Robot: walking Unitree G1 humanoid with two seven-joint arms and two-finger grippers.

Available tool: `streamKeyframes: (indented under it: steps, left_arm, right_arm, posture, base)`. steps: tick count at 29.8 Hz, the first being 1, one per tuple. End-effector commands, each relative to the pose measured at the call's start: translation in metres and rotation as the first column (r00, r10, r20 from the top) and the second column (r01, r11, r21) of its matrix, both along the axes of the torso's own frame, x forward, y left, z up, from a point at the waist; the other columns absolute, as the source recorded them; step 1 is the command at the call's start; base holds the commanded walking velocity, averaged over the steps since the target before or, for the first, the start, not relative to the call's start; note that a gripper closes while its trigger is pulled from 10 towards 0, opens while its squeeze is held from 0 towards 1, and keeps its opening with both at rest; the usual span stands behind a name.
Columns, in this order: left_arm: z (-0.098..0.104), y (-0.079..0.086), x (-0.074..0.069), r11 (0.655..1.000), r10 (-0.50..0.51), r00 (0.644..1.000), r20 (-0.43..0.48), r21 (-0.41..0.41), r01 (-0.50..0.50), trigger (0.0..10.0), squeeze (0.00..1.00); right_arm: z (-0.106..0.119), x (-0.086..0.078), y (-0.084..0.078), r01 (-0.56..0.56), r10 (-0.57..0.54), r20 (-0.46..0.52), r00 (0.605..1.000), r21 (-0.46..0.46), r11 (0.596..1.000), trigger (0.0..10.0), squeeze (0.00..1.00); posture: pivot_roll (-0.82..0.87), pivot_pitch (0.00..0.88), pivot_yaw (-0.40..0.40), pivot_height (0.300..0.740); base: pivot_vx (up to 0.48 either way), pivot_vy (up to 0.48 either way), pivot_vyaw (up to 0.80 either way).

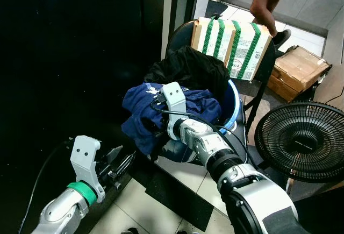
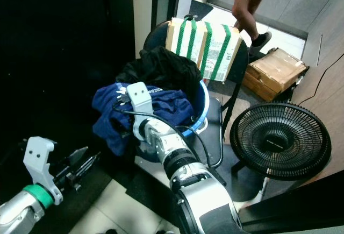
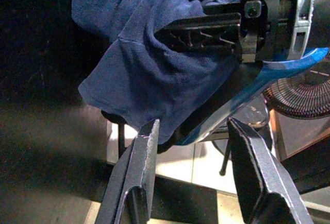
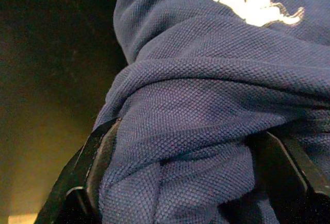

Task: Clothes washing

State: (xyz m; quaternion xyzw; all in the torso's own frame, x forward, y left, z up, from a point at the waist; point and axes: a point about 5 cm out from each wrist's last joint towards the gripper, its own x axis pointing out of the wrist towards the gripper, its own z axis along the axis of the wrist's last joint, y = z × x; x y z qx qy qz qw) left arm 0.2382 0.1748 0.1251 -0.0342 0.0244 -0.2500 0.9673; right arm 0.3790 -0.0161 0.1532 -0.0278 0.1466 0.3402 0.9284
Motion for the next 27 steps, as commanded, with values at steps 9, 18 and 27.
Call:
streamKeyframes:
  steps: [9, 18, 27]
  left_arm:
    - [0.002, -0.005, -0.004, 1.000, -0.030, 1.000, -0.008, -0.003, 0.030, 10.0, 0.00]
    - [0.005, -0.005, -0.001, 1.000, -0.017, 1.000, 0.013, -0.014, 0.017, 10.0, 0.00]
    - [0.006, -0.008, -0.001, 0.999, -0.020, 1.000, 0.024, -0.024, 0.021, 10.0, 0.00]
  right_arm:
    - [-0.023, -0.009, -0.001, -0.014, 0.012, -0.110, 0.994, -0.025, 1.000, 0.0, 0.00]
    - [-0.008, -0.003, -0.002, 0.014, -0.011, -0.044, 0.999, 0.068, 0.998, 0.0, 0.00]
    - [-0.012, -0.007, -0.002, 0.009, -0.005, -0.046, 0.999, 0.101, 0.995, 0.0, 0.00]
  posture:
    - [0.10, 0.217, -0.004, 0.740]
    - [0.10, 0.196, -0.006, 0.740]
    - [0.10, 0.180, -0.004, 0.740]
  base:
    - [0.000, 0.000, 0.00]
    - [0.000, 0.000, 0.00]
    - [0.000, 0.000, 0.00]
